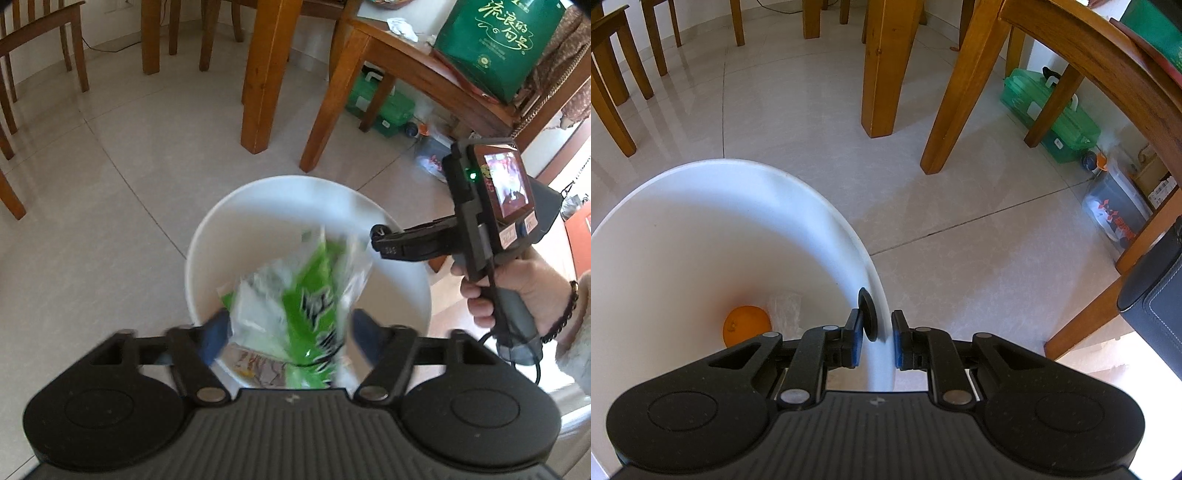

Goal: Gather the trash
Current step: 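Carry the green wrapper over the bin and open the left tool, then grasp a blue juice carton with the left tool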

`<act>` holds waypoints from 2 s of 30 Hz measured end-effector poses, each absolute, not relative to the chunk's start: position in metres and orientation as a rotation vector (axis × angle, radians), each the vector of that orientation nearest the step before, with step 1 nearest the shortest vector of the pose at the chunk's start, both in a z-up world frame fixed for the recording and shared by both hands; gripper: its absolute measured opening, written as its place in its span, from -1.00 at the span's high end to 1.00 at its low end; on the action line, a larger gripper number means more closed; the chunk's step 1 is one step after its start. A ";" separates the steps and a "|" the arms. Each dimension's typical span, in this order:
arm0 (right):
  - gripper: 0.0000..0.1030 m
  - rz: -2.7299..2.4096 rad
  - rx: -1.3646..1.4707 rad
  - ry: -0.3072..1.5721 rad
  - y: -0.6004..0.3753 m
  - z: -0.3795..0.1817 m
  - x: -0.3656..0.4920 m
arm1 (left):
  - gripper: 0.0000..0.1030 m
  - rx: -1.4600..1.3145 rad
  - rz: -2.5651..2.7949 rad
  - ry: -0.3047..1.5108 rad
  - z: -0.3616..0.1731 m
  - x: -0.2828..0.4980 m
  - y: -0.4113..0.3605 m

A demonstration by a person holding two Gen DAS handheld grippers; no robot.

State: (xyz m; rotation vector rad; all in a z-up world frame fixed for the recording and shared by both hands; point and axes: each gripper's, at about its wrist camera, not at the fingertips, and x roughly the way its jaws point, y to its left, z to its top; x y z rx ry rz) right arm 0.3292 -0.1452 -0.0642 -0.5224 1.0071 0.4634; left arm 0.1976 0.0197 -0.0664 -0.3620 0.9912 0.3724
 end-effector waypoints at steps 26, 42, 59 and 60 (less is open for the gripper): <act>0.61 0.448 -0.525 1.003 -0.144 -0.065 0.326 | -0.81 -0.485 0.629 0.951 -0.088 0.087 0.035; 0.60 0.447 -0.539 0.991 -0.144 -0.066 0.324 | -0.81 -0.490 0.702 1.049 -0.253 0.047 0.009; 0.59 0.445 -0.544 0.988 -0.143 -0.067 0.325 | -0.81 -0.505 0.747 1.091 -0.310 0.067 0.032; 0.59 0.445 -0.545 0.988 -0.144 -0.067 0.325 | -0.81 -0.519 0.752 1.104 -0.313 0.067 0.034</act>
